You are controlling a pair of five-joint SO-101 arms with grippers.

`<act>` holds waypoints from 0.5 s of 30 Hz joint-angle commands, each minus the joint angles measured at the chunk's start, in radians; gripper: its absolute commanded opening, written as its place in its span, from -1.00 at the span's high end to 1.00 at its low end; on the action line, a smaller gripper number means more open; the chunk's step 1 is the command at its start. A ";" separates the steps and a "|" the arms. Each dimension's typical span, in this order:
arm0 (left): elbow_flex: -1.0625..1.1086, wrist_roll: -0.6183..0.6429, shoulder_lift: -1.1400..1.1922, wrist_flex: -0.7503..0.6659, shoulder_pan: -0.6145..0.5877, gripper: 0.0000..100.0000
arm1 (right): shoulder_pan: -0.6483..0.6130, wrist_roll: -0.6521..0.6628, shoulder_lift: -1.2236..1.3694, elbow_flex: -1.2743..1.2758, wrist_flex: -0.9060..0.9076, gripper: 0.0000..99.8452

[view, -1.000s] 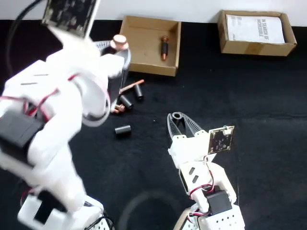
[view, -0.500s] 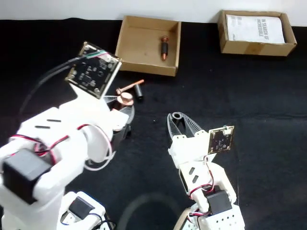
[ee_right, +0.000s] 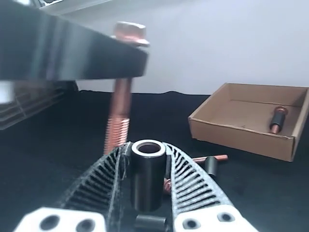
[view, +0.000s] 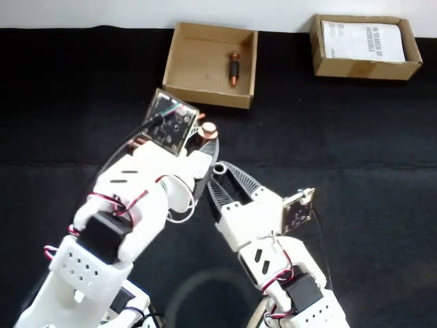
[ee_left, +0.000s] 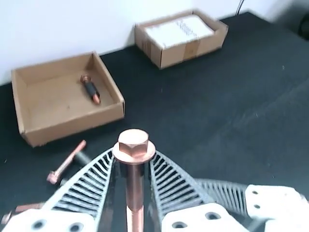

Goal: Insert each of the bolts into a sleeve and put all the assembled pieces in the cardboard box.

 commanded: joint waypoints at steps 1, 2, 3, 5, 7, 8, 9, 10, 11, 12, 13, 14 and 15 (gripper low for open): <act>0.067 0.005 -0.068 -0.175 0.007 0.98 | -0.036 -0.005 -0.015 0.130 -0.018 0.99; 0.084 0.005 -0.081 -0.210 0.007 0.98 | -0.045 -0.005 -0.015 0.130 -0.005 0.99; 0.091 0.005 -0.088 -0.232 0.007 0.98 | -0.056 -0.005 -0.015 0.130 0.007 0.99; 0.097 0.005 -0.101 -0.242 0.005 0.98 | -0.070 -0.005 -0.015 0.130 0.031 0.99; 0.094 0.005 -0.107 -0.242 0.005 0.98 | -0.073 -0.005 -0.015 0.130 0.044 0.99; 0.093 0.005 -0.111 -0.242 0.005 0.98 | -0.073 -0.005 -0.015 0.130 0.044 0.99; 0.091 0.005 -0.119 -0.242 0.008 0.98 | -0.073 -0.005 -0.015 0.130 0.042 0.99; 0.082 0.005 -0.127 -0.242 0.010 0.98 | -0.073 -0.005 -0.015 0.130 0.042 0.99; 0.079 0.006 -0.134 -0.241 0.012 0.98 | -0.073 -0.005 -0.015 0.130 0.041 0.99; 0.077 0.006 -0.140 -0.241 0.013 0.98 | -0.073 -0.005 -0.015 0.130 0.041 0.99; 0.079 0.008 -0.147 -0.241 0.013 0.98 | -0.073 -0.005 -0.015 0.130 0.041 0.99; 0.081 0.009 -0.150 -0.235 0.013 0.98 | -0.073 -0.005 -0.015 0.130 0.041 0.99; 0.081 0.029 -0.150 -0.212 0.013 0.98 | -0.073 -0.005 -0.015 0.130 0.041 0.99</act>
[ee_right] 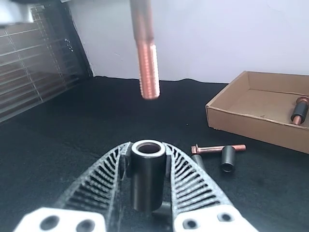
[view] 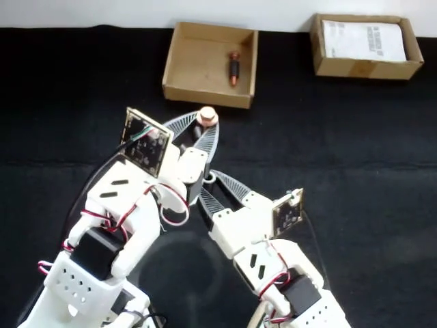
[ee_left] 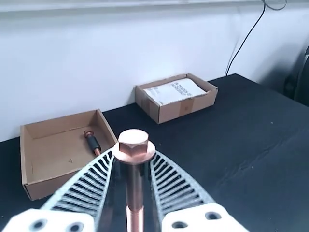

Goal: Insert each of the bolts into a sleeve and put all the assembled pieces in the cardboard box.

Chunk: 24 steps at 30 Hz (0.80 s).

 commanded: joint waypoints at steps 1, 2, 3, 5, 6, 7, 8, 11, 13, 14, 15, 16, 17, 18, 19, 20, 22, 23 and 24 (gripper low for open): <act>-0.021 0.066 -0.024 0.031 0.012 0.98 | -0.008 -0.005 -0.015 0.130 0.001 0.99; -0.021 0.107 -0.024 0.054 0.012 0.98 | -0.008 -0.005 -0.015 0.130 0.001 0.99; -0.021 0.149 -0.024 0.071 0.012 0.98 | -0.008 -0.005 -0.015 0.130 0.001 0.99; -0.021 0.212 -0.019 0.083 0.012 0.98 | -0.008 -0.005 -0.015 0.130 0.001 0.99; -0.021 0.236 -0.018 0.083 0.012 0.98 | -0.008 -0.005 -0.015 0.130 0.001 0.99; -0.021 0.253 -0.018 0.083 0.012 0.98 | -0.008 -0.005 -0.015 0.130 0.001 0.99; -0.021 0.262 -0.018 0.083 0.012 0.98 | -0.008 -0.005 -0.015 0.130 0.001 0.99; -0.021 0.264 -0.018 0.083 0.012 0.98 | -0.008 -0.005 -0.015 0.130 0.001 0.99; -0.018 0.264 -0.018 0.086 0.012 0.98 | -0.008 -0.005 -0.015 0.130 0.001 0.99; -0.008 0.262 -0.019 0.087 0.012 0.98 | -0.008 -0.005 -0.015 0.130 -0.001 0.99; 0.007 0.262 -0.022 0.091 0.012 0.98 | -0.008 -0.005 -0.015 0.130 -0.001 0.99; 0.024 0.262 -0.024 0.091 0.012 0.98 | -0.007 -0.005 -0.015 0.130 -0.001 0.99; 0.044 0.262 -0.024 0.091 0.012 0.98 | -0.005 -0.005 -0.015 0.130 -0.001 0.99; 0.061 0.262 -0.025 0.091 0.012 0.98 | -0.005 -0.005 -0.015 0.130 -0.001 0.99; 0.073 0.262 -0.025 0.091 0.012 0.98 | -0.004 -0.005 -0.015 0.130 -0.001 0.99; 0.079 0.262 -0.025 0.091 0.012 0.98 | -0.004 -0.005 -0.015 0.130 -0.001 0.99; 0.085 0.262 -0.025 0.091 0.013 0.98 | -0.004 -0.005 -0.015 0.130 -0.001 0.99; 0.087 0.261 -0.025 0.091 0.022 0.98 | -0.004 -0.005 -0.015 0.130 -0.001 0.99; 0.087 0.261 -0.025 0.092 0.030 0.98 | -0.004 -0.005 -0.015 0.130 -0.001 0.99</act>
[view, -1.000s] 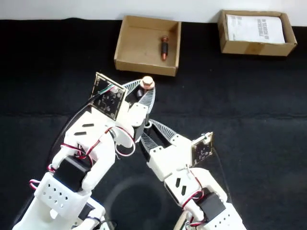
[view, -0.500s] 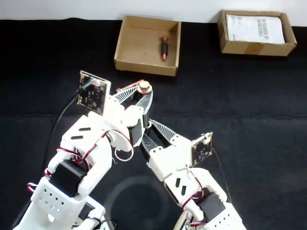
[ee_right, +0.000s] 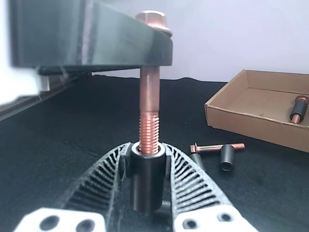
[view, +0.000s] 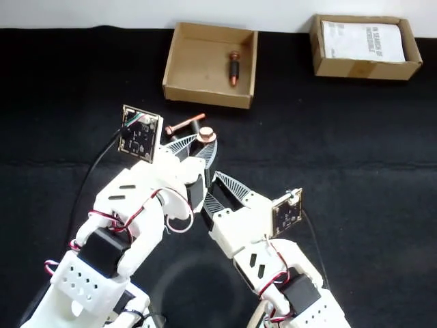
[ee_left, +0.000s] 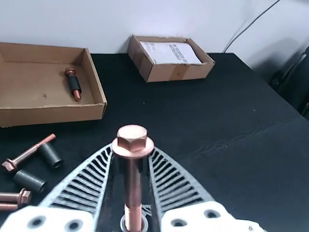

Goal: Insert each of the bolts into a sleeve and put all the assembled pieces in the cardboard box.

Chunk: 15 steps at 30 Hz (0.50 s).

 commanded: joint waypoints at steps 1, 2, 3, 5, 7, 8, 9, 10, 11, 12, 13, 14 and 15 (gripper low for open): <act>-0.005 0.005 -0.015 0.003 0.039 0.98 | -0.004 -0.005 -0.016 0.130 -0.002 0.99; -0.005 0.005 -0.015 0.006 0.045 0.98 | -0.002 -0.005 -0.016 0.130 -0.002 0.99; -0.007 0.005 -0.015 0.020 0.054 0.98 | -0.002 -0.005 -0.016 0.130 -0.002 0.99; -0.007 0.003 -0.015 0.051 0.079 0.98 | -0.002 -0.005 -0.016 0.130 -0.002 0.99; -0.007 0.003 -0.015 0.098 0.119 0.98 | -0.002 -0.005 -0.016 0.130 -0.002 0.99; -0.007 0.003 -0.015 0.118 0.143 0.98 | -0.002 -0.005 -0.016 0.130 -0.002 0.99; -0.010 0.005 -0.015 0.140 0.163 0.98 | -0.002 -0.005 -0.016 0.130 -0.002 0.99; -0.012 0.005 -0.016 0.161 0.183 0.98 | -0.002 -0.005 -0.016 0.130 -0.002 0.99; -0.012 0.005 -0.019 0.186 0.203 0.98 | -0.002 -0.005 -0.016 0.130 -0.002 0.99; -0.012 0.005 -0.028 0.207 0.214 0.98 | -0.002 -0.005 -0.016 0.130 -0.002 0.99; -0.007 0.005 -0.041 0.226 0.220 0.98 | -0.002 -0.005 -0.016 0.130 -0.002 0.99; -0.005 0.005 -0.047 0.241 0.220 0.98 | -0.002 -0.005 -0.016 0.130 -0.002 0.99; -0.005 0.005 -0.053 0.258 0.220 0.98 | -0.002 -0.005 -0.016 0.130 -0.002 0.99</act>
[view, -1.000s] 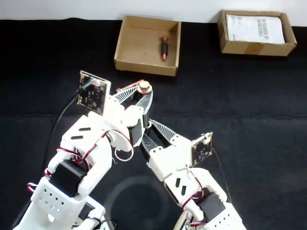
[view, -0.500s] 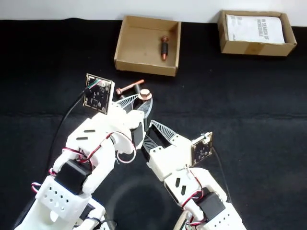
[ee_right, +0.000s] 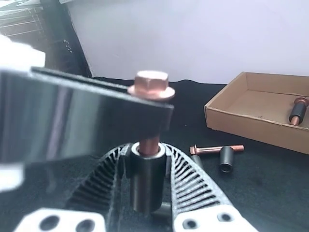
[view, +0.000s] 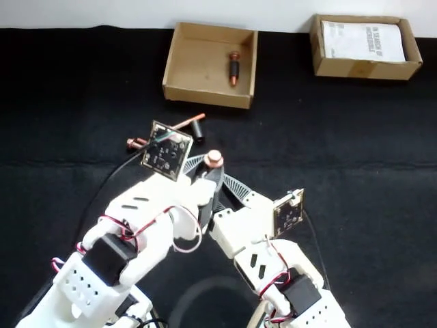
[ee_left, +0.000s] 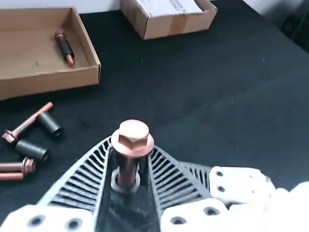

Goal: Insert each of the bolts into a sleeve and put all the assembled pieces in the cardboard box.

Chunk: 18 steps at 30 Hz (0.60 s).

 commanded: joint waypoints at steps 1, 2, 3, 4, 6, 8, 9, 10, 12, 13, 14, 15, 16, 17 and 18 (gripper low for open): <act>-0.007 0.006 -0.033 0.051 0.051 0.98 | -0.002 -0.005 -0.016 0.130 -0.002 0.99; -0.007 0.006 -0.033 0.060 0.048 0.98 | -0.001 -0.005 -0.016 0.130 -0.002 0.99; -0.007 0.003 -0.033 0.063 0.038 0.98 | 0.002 -0.005 -0.016 0.130 -0.002 0.99; -0.007 -0.012 -0.033 0.063 0.025 0.98 | 0.008 -0.005 -0.016 0.130 -0.002 0.99; -0.007 -0.064 -0.033 0.060 0.010 0.97 | 0.010 -0.005 -0.016 0.130 -0.002 0.99; -0.007 -0.091 -0.038 0.063 -0.002 0.87 | 0.015 -0.005 -0.016 0.130 -0.002 0.99; -0.010 -0.094 -0.039 0.075 -0.010 0.79 | 0.015 -0.005 -0.016 0.130 -0.002 0.99; -0.013 -0.094 -0.039 0.094 -0.012 0.71 | 0.015 -0.005 -0.016 0.130 -0.002 0.99; -0.013 -0.094 -0.039 0.126 -0.010 0.56 | 0.015 -0.005 -0.016 0.130 -0.002 0.99; -0.013 -0.094 -0.041 0.140 -0.008 0.51 | 0.016 -0.005 -0.016 0.130 -0.002 0.99; -0.015 -0.094 -0.041 0.152 -0.007 0.49 | 0.021 -0.005 -0.016 0.130 -0.002 0.99; -0.024 -0.097 -0.041 0.161 -0.007 0.49 | 0.022 -0.005 -0.016 0.130 -0.002 0.99; -0.041 -0.098 -0.041 0.176 -0.007 0.49 | 0.027 -0.005 -0.016 0.130 -0.002 0.99; -0.061 -0.100 -0.041 0.192 -0.007 0.50 | 0.031 -0.005 -0.016 0.130 -0.002 0.99; -0.087 -0.100 -0.041 0.213 -0.007 0.50 | 0.038 -0.005 -0.016 0.130 -0.002 0.99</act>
